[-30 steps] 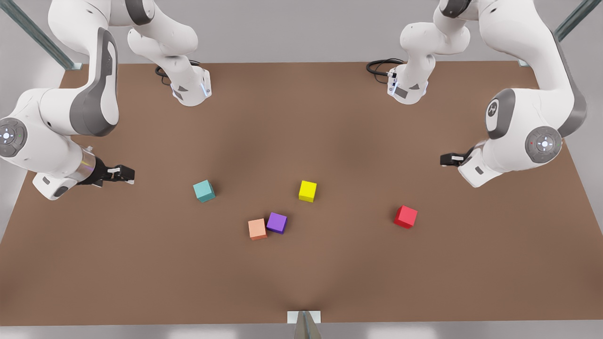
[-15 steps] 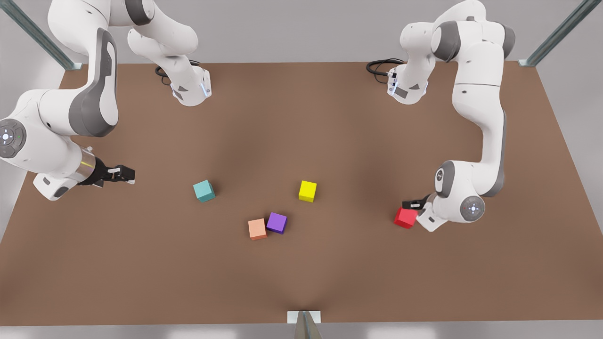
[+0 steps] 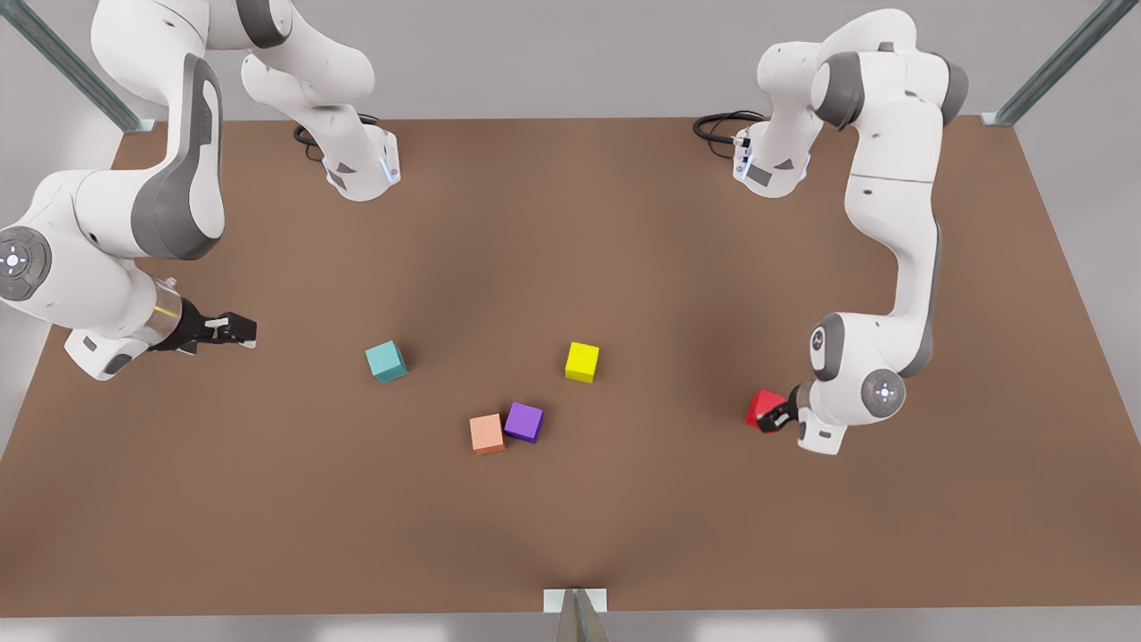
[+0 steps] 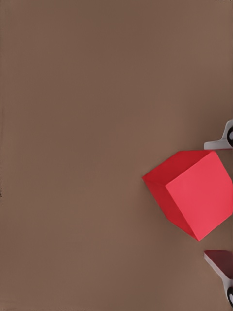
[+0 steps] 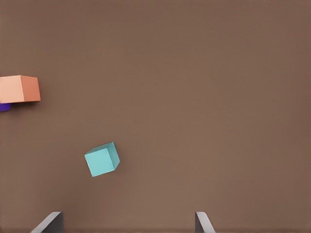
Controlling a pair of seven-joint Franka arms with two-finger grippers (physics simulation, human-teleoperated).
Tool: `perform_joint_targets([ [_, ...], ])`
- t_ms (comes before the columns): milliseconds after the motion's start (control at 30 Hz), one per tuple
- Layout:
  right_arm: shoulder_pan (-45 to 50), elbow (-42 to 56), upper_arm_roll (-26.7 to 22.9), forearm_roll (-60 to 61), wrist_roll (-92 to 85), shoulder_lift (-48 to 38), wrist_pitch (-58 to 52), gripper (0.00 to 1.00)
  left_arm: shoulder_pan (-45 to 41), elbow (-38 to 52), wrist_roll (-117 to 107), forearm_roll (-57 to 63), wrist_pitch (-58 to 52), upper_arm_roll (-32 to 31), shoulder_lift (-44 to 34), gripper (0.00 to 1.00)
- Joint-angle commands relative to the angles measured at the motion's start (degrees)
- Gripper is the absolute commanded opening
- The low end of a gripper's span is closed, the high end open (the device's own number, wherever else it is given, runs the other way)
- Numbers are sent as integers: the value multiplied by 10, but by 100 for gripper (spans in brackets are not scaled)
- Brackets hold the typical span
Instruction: Pick up red wooden cube and pass to hand red wooden cube and place in blue wooden cube
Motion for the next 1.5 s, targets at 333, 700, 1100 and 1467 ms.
perform_joint_targets([
  [333, 2, -1, 1, 0, -1, 0, -1, 100, 3, -18, -304, -2, 25, 0, 1, 100],
  [700, 1, -2, 1, 0, -2, 0, -3, 100, 1, -47, -334, -13, 76, 0, 15, 100],
  [1100, 2, -2, 1, 0, -1, 0, -3, 100, 1, -47, -330, -19, 118, -1, 35, 100],
  [1467, 1, -1, 1, 0, -2, 0, -3, 100, 54, 104, -309, -18, -75, -127, 31, 55],
])
